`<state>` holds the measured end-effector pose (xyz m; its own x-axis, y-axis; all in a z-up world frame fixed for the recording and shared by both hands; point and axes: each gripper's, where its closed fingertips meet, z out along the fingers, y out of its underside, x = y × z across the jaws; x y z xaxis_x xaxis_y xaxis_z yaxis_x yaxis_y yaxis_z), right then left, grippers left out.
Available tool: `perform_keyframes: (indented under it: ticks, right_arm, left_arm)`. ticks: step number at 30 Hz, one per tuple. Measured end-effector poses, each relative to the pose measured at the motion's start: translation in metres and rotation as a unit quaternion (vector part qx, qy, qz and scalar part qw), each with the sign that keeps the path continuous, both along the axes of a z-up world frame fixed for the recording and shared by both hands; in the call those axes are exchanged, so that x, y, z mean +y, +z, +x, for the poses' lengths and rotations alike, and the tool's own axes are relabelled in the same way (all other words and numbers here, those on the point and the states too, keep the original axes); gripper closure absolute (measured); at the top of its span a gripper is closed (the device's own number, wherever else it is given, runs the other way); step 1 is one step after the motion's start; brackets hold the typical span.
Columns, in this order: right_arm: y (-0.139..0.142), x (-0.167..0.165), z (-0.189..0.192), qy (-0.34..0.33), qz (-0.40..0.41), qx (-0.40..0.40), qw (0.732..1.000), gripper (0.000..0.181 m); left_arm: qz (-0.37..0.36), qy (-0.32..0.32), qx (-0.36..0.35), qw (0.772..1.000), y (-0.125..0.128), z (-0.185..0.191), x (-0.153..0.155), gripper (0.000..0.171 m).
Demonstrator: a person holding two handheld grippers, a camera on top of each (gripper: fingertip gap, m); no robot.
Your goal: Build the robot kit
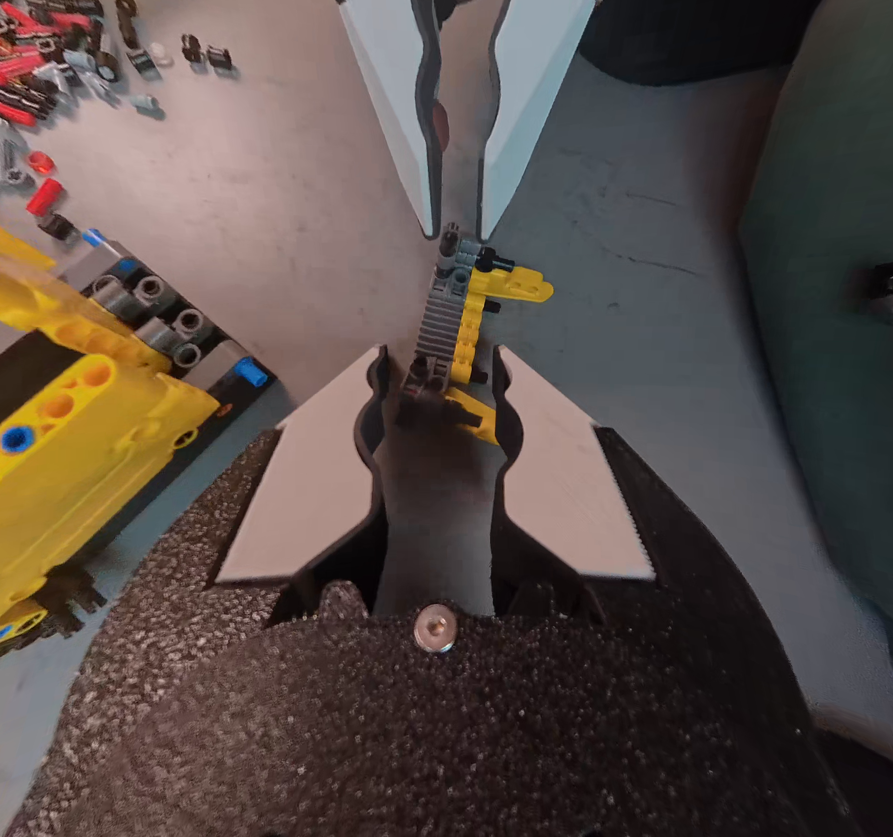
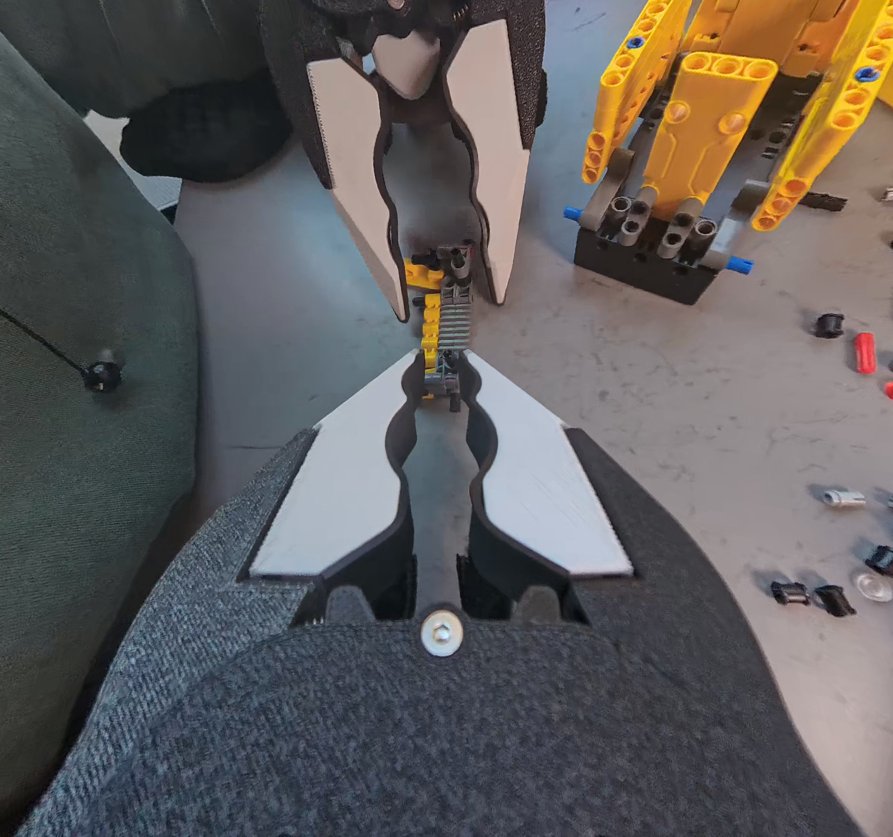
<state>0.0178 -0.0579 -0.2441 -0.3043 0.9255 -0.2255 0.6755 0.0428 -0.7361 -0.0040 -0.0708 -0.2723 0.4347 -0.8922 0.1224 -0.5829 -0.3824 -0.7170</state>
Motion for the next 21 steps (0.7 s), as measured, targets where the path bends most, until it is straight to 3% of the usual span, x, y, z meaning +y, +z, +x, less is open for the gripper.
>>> perform_keyframes:
  ticks: [3, 13, 21]
  right_arm:
    - [-0.0098, 0.0024, 0.0006, -0.005, 0.046, -0.020, 0.999, 0.175]
    - [-0.0120, 0.0040, 0.0005, -0.013, 0.113, -0.080, 0.990, 0.175]
    - [-0.0133, 0.0032, -0.0001, -0.004, 0.128, -0.125, 0.984, 0.175]
  left_arm:
    - [0.023, 0.004, 0.029, 0.999, -0.0018, 0.0006, 0.0014, 0.141]
    - [0.015, 0.061, 0.045, 0.997, -0.0027, 0.0030, -0.0001, 0.143]
    - [0.030, 0.057, 0.043, 0.997, -0.0023, 0.0058, -0.0033, 0.147]
